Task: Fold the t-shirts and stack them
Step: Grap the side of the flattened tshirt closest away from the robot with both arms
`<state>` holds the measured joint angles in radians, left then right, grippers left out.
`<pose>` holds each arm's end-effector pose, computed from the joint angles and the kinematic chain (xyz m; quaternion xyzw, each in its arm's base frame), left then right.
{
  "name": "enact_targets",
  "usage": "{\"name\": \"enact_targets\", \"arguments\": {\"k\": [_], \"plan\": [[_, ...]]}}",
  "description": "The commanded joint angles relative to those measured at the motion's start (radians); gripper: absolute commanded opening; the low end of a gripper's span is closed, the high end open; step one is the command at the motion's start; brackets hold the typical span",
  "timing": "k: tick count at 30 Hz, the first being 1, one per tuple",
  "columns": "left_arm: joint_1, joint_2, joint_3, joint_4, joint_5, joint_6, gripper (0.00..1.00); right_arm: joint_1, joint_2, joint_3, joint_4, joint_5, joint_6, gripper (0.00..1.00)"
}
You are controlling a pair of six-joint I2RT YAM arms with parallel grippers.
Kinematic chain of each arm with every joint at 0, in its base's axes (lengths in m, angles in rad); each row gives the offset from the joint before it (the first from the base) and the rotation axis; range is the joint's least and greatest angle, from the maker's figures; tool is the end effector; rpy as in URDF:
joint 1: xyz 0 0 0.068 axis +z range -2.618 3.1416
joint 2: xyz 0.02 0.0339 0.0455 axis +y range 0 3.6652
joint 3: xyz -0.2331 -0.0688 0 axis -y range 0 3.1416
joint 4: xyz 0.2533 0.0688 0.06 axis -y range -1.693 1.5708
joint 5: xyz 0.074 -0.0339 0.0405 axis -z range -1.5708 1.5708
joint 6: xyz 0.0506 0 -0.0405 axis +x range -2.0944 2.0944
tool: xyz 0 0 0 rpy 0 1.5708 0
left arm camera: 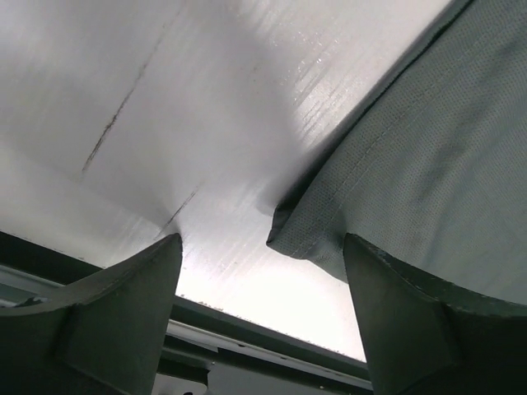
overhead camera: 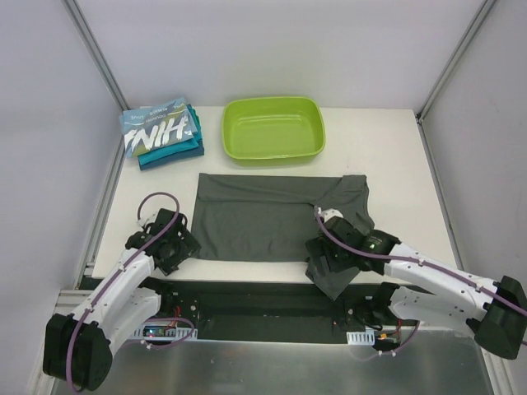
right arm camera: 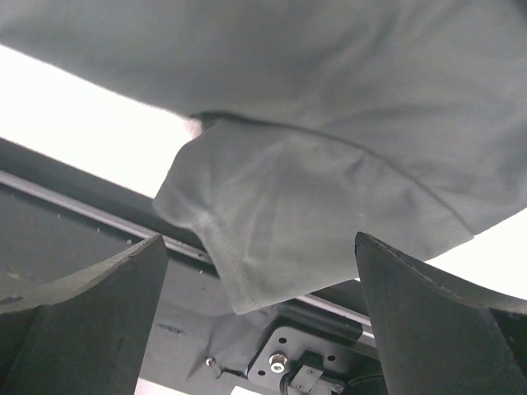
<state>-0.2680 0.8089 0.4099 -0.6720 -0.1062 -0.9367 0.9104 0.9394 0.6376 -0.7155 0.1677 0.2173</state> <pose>0.1705 -0.0413 0.1299 -0.3299 0.9097 -0.0975 0.2326 0.1338 0.1585 0.1783 -0.3041 0.9094 0.0774 0.2732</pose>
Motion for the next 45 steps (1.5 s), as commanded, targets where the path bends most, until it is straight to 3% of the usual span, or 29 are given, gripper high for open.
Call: {"name": "enact_targets", "arguments": {"k": [1, 8, 9, 13, 15, 20, 26, 33, 35, 37, 42, 45], "plan": [[-0.004, 0.024, -0.007, -0.012, -0.043, -0.076, 0.74, 0.111, 0.039, -0.019, -0.01, 0.013, 0.057, 0.98], [-0.011, 0.101, 0.006, 0.106, 0.003, -0.057, 0.49, 0.189, 0.101, 0.0, -0.041, 0.041, 0.059, 0.98], [-0.016, 0.114, -0.003, 0.124, 0.008, -0.065, 0.38, 0.194, 0.101, -0.003, -0.044, 0.047, 0.06, 0.97], [-0.03, 0.174, -0.01, 0.17, 0.03, -0.06, 0.19, 0.235, 0.107, -0.001, -0.044, 0.023, 0.03, 0.95], [-0.033, 0.191, -0.003, 0.18, 0.017, -0.054, 0.0, 0.266, 0.122, -0.001, -0.042, -0.008, 0.016, 0.93], [-0.033, 0.199, 0.012, 0.184, -0.01, -0.027, 0.0, 0.32, 0.199, -0.009, -0.073, -0.062, 0.043, 0.84], [-0.033, 0.2, 0.013, 0.184, -0.016, -0.022, 0.0, 0.323, 0.254, -0.032, -0.081, -0.063, 0.105, 0.54], [-0.033, 0.185, 0.018, 0.184, -0.021, -0.016, 0.0, 0.321, 0.329, -0.035, -0.068, -0.08, 0.142, 0.49], [-0.033, 0.184, 0.021, 0.184, -0.017, -0.017, 0.0, 0.321, 0.346, -0.024, -0.074, -0.067, 0.152, 0.39], [-0.033, 0.185, 0.024, 0.183, -0.018, -0.017, 0.0, 0.32, 0.348, -0.019, -0.085, -0.045, 0.166, 0.22], [-0.033, 0.161, 0.027, 0.184, -0.018, -0.019, 0.0, 0.295, 0.322, -0.009, -0.117, 0.035, 0.2, 0.0], [-0.033, 0.132, 0.032, 0.184, -0.024, -0.016, 0.0, 0.275, 0.308, 0.02, -0.125, 0.073, 0.2, 0.01]]}}
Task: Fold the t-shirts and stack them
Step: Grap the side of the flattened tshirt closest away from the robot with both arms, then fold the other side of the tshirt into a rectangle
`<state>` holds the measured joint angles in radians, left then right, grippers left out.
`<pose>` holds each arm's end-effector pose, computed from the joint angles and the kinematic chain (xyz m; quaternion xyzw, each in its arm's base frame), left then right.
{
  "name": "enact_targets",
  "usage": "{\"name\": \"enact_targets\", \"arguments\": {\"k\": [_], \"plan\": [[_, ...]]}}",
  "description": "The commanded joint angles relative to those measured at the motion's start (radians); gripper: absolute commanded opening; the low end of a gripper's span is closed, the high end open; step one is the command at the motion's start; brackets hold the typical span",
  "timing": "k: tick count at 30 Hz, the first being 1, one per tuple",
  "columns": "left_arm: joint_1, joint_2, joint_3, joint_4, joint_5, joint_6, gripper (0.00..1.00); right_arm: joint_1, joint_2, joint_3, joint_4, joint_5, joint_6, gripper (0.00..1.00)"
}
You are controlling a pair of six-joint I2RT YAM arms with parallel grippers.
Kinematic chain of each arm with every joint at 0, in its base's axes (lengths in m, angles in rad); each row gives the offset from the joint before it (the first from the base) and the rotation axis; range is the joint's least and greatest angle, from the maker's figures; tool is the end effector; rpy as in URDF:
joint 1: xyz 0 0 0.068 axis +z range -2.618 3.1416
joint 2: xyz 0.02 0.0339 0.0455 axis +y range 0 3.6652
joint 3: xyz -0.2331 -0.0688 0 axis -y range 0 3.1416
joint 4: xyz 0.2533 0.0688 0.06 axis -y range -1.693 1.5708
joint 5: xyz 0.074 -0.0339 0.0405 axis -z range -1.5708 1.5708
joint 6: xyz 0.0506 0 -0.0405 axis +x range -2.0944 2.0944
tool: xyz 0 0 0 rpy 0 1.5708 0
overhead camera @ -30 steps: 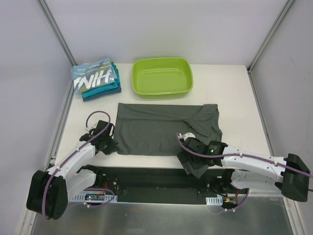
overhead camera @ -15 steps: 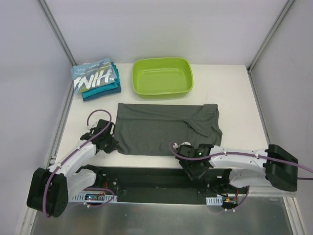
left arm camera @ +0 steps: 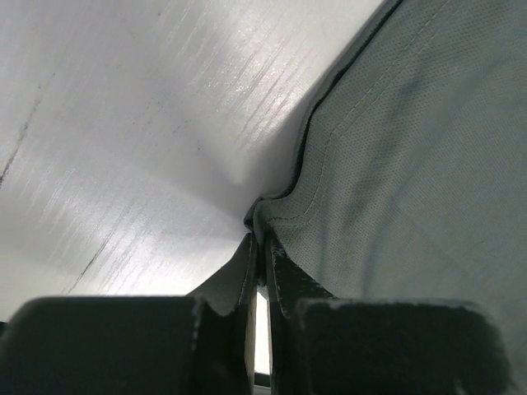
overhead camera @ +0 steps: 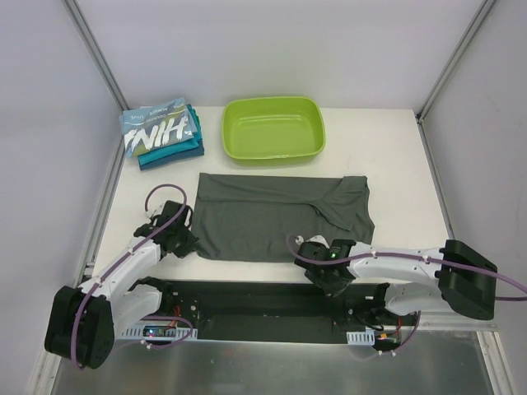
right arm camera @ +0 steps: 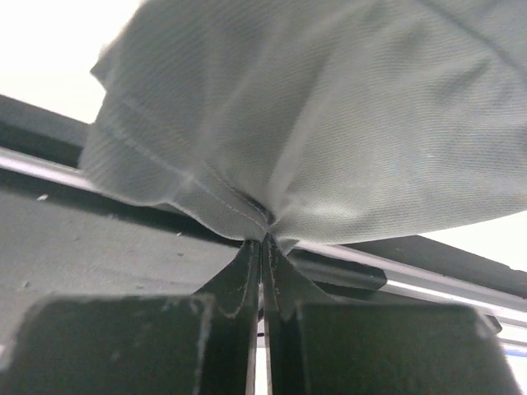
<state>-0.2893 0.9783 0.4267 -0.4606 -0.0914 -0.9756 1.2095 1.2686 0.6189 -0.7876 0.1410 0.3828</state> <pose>0.1958 -0.0535 0.1197 -0.3349 0.9000 -0.1274 0.2481 0.0792 0.1894 0.1076 -0.3955 0.9134 -0.0016 0.0968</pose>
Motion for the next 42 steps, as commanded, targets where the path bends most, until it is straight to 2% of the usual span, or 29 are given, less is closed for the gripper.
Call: {"name": "enact_targets", "arguments": {"k": [1, 10, 15, 23, 27, 33, 42], "plan": [[-0.011, -0.05, 0.018, -0.027, -0.036, 0.023, 0.0, -0.033, -0.035, 0.048, -0.055, 0.111, 0.025, 0.0], [-0.011, -0.049, 0.086, -0.027, -0.037, 0.025, 0.0, -0.221, -0.187, 0.137, -0.119, 0.206, -0.079, 0.01], [-0.011, -0.001, 0.142, -0.01, -0.09, 0.012, 0.0, -0.359, -0.212, 0.183, -0.049, 0.276, -0.127, 0.0], [-0.01, 0.131, 0.259, -0.006, -0.151, 0.018, 0.0, -0.551, -0.134, 0.251, 0.077, 0.338, -0.208, 0.0], [-0.004, 0.183, 0.3, -0.003, -0.179, 0.018, 0.0, -0.639, -0.112, 0.268, 0.14, 0.319, -0.266, 0.0], [0.001, 0.263, 0.368, 0.007, -0.197, 0.037, 0.0, -0.729, -0.081, 0.266, 0.31, 0.254, -0.338, 0.0], [0.013, 0.376, 0.474, 0.011, -0.258, 0.09, 0.0, -0.795, 0.029, 0.328, 0.338, 0.232, -0.375, 0.0]]}}
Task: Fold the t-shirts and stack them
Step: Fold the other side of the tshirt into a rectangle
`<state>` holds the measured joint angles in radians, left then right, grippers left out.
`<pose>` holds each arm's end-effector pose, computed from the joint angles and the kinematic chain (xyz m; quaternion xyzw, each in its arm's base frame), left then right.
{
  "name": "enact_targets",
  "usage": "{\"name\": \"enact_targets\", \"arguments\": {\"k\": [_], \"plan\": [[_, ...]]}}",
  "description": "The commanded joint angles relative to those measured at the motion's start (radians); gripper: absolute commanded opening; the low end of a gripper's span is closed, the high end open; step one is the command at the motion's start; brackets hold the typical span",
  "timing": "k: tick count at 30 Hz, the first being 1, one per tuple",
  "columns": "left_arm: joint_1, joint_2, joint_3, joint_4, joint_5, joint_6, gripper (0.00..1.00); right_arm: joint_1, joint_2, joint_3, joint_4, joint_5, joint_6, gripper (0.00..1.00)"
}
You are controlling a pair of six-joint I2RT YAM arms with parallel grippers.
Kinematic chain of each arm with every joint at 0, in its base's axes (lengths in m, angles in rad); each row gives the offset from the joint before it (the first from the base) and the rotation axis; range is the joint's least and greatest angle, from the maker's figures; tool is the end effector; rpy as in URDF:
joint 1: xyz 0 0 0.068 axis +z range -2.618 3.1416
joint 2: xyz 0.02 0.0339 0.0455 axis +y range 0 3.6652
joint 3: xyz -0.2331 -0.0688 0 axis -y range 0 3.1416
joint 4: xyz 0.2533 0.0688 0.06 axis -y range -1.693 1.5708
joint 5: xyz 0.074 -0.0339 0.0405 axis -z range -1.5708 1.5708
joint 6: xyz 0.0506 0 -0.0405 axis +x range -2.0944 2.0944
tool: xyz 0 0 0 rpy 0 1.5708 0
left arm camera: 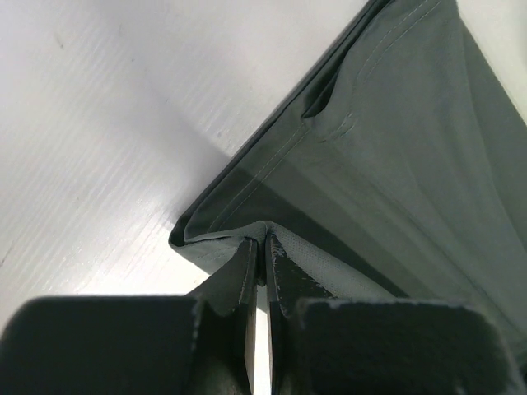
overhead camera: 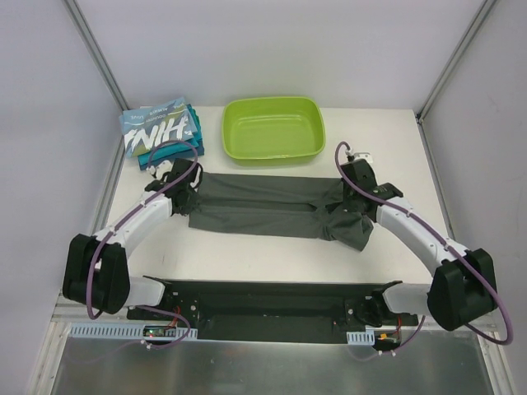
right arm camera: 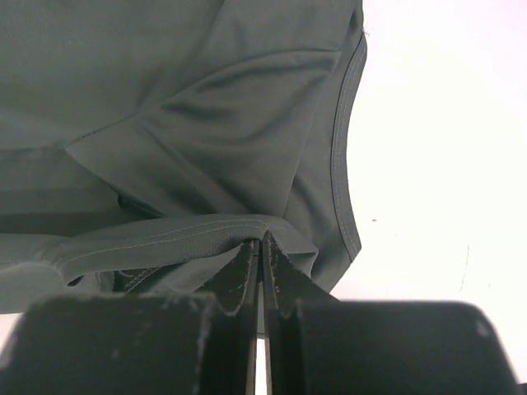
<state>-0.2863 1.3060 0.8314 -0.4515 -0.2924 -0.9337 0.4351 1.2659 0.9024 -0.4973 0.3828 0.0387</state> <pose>0.2778 -0.0666 0.1782 -0.3422 0.8750 -0.0663 0.3360 0.2682 0.1038 0.2102 -0.1164 0.9155 -0.0933 0.3736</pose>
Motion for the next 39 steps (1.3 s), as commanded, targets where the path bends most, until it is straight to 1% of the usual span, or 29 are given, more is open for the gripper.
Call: {"name": "enact_targets", "arguments": {"k": [1, 6, 11, 15, 18, 19, 20, 21, 22, 23, 25, 26, 27, 28, 29, 32, 34, 36, 38, 39], "plan": [[0.01, 0.061, 0.081, 0.004, -0.053, 0.053, 0.0, -0.027, 0.045, 0.05, 0.051, -0.015, -0.061, 0.0], [0.012, 0.134, 0.121, 0.005, -0.042, 0.072, 0.0, -0.048, 0.122, 0.076, 0.112, -0.019, -0.132, 0.0], [0.013, 0.187, 0.146, 0.004, -0.036, 0.082, 0.0, -0.064, 0.249, 0.157, 0.181, -0.013, -0.318, 0.0], [0.018, 0.211, 0.153, 0.004, -0.036, 0.091, 0.0, -0.07, 0.361, 0.252, 0.161, -0.073, -0.45, 0.0], [0.024, 0.217, 0.155, 0.004, -0.04, 0.093, 0.0, -0.068, 0.423, 0.294, 0.132, -0.098, -0.516, 0.06], [0.026, 0.217, 0.153, 0.002, -0.047, 0.095, 0.0, -0.07, 0.44, 0.303, 0.129, -0.093, -0.534, 0.09], [0.027, 0.217, 0.155, 0.004, -0.051, 0.095, 0.04, -0.07, 0.46, 0.314, 0.129, -0.072, -0.549, 0.15], [0.029, 0.217, 0.156, 0.004, -0.053, 0.098, 0.14, -0.068, 0.477, 0.331, 0.123, -0.03, -0.55, 0.37], [0.03, 0.214, 0.163, 0.004, -0.053, 0.101, 0.24, -0.068, 0.487, 0.361, 0.105, 0.006, -0.531, 0.49], [0.03, 0.208, 0.169, 0.004, -0.051, 0.105, 0.34, -0.068, 0.493, 0.387, 0.091, 0.04, -0.511, 0.55], [0.03, 0.187, 0.176, 0.001, -0.047, 0.116, 0.68, -0.068, 0.472, 0.395, 0.092, 0.103, -0.44, 0.66], [0.03, 0.167, 0.179, -0.003, -0.047, 0.119, 0.83, -0.07, 0.448, 0.394, 0.085, 0.129, -0.4, 0.7], [0.03, 0.148, 0.176, -0.004, -0.044, 0.124, 0.96, -0.067, 0.416, 0.383, 0.072, 0.143, -0.349, 0.76], [0.03, 0.13, 0.179, -0.004, -0.033, 0.136, 0.99, -0.067, 0.379, 0.359, 0.068, 0.16, -0.289, 0.83], [0.03, 0.116, 0.184, -0.006, -0.007, 0.15, 0.99, -0.067, 0.333, 0.328, 0.069, 0.154, -0.237, 0.96], [0.021, 0.105, 0.205, -0.006, 0.091, 0.182, 0.99, -0.065, 0.19, 0.198, 0.08, 0.069, -0.096, 0.96], [-0.005, 0.139, 0.247, -0.004, 0.131, 0.219, 0.99, -0.067, 0.112, 0.107, 0.1, -0.028, 0.033, 0.96], [-0.034, 0.199, 0.294, -0.003, 0.177, 0.255, 0.99, -0.068, 0.06, 0.009, 0.17, -0.215, 0.124, 0.96], [-0.056, 0.271, 0.343, -0.003, 0.231, 0.285, 0.99, -0.068, 0.033, -0.069, 0.254, -0.33, 0.171, 0.96], [-0.063, 0.301, 0.365, -0.004, 0.257, 0.297, 0.99, -0.07, 0.035, -0.088, 0.282, -0.36, 0.184, 0.96]]}}
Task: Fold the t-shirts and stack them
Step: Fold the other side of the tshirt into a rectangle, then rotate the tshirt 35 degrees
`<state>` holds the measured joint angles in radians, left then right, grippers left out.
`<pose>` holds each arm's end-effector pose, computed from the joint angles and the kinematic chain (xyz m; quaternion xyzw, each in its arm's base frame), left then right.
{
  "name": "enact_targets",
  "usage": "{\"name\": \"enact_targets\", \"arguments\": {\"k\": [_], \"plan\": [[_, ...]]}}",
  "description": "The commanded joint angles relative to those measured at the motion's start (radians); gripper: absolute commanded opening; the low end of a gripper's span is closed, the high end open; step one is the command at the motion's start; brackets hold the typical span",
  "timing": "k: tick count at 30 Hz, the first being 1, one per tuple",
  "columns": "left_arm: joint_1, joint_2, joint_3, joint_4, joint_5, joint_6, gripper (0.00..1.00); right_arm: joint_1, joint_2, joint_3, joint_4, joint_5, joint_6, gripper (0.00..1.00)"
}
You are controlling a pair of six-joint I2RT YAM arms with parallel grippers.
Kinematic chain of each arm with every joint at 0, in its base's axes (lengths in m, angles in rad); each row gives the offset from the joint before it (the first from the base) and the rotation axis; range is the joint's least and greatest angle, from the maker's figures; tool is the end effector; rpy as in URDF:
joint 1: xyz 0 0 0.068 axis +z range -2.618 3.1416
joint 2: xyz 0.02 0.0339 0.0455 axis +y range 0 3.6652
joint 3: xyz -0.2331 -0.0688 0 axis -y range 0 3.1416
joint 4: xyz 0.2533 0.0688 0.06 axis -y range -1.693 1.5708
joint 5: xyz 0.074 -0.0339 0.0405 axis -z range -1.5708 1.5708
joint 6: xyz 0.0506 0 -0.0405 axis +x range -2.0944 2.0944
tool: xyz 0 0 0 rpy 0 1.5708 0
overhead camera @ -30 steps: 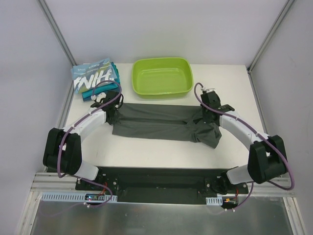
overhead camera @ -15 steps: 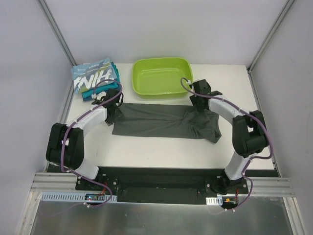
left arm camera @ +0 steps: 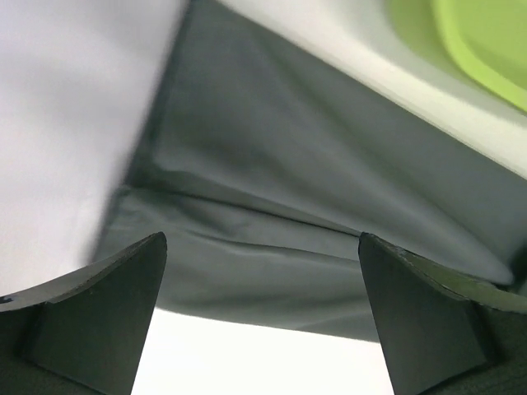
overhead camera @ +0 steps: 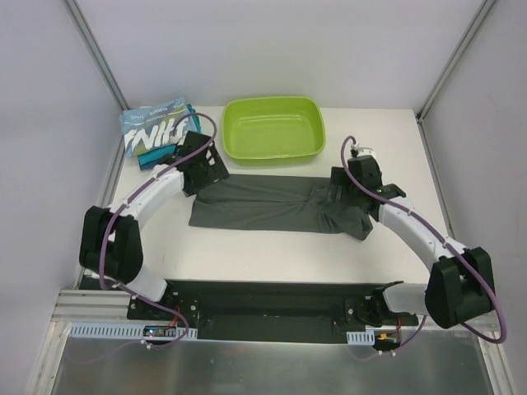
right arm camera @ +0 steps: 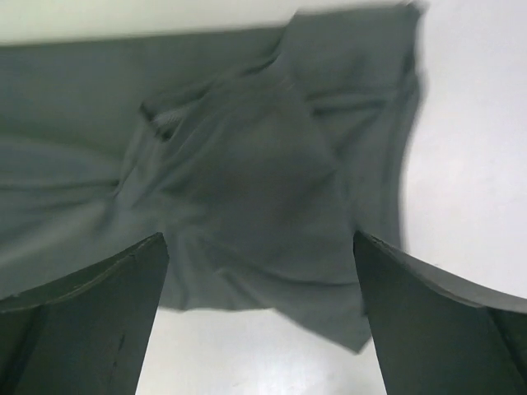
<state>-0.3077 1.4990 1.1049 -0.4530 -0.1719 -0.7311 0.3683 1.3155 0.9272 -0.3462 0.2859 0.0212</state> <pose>0.3288 -0.0954 0.2113 -0.2255 0.9046 -0.1054 0.3460 0.2936 0.0980 0.2165 -0.0992 0.9009 -0.0499 0.4195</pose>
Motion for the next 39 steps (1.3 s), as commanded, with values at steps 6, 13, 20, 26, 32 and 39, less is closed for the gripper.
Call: {"name": "enact_targets", "arguments": {"k": [6, 13, 20, 26, 32, 39], "plan": [[-0.051, 0.211, 0.089, 0.005, 0.17, 0.091, 0.99, -0.017, 0.138, -0.052, 0.096, -0.258, 0.214, 0.96], [-0.062, 0.228, -0.023, 0.016, 0.17, 0.098, 0.99, -0.092, 0.315, 0.016, 0.014, -0.237, 0.194, 0.96], [-0.223, 0.054, -0.232, 0.014, 0.285, 0.001, 0.99, -0.25, 0.421, 0.117, -0.129, -0.346, 0.068, 0.96], [-0.516, -0.011, -0.28, 0.016, 0.39, -0.172, 0.99, -0.363, 0.586, 0.355, -0.254, -0.338, -0.124, 0.96], [-0.656, -0.026, -0.163, 0.016, 0.322, -0.182, 0.99, -0.381, 0.763, 0.614, -0.244, -0.414, -0.322, 0.96], [-0.657, -0.201, -0.171, 0.004, 0.22, -0.105, 0.99, -0.381, 0.595, 0.65, -0.258, -0.292, -0.386, 0.96]]}}
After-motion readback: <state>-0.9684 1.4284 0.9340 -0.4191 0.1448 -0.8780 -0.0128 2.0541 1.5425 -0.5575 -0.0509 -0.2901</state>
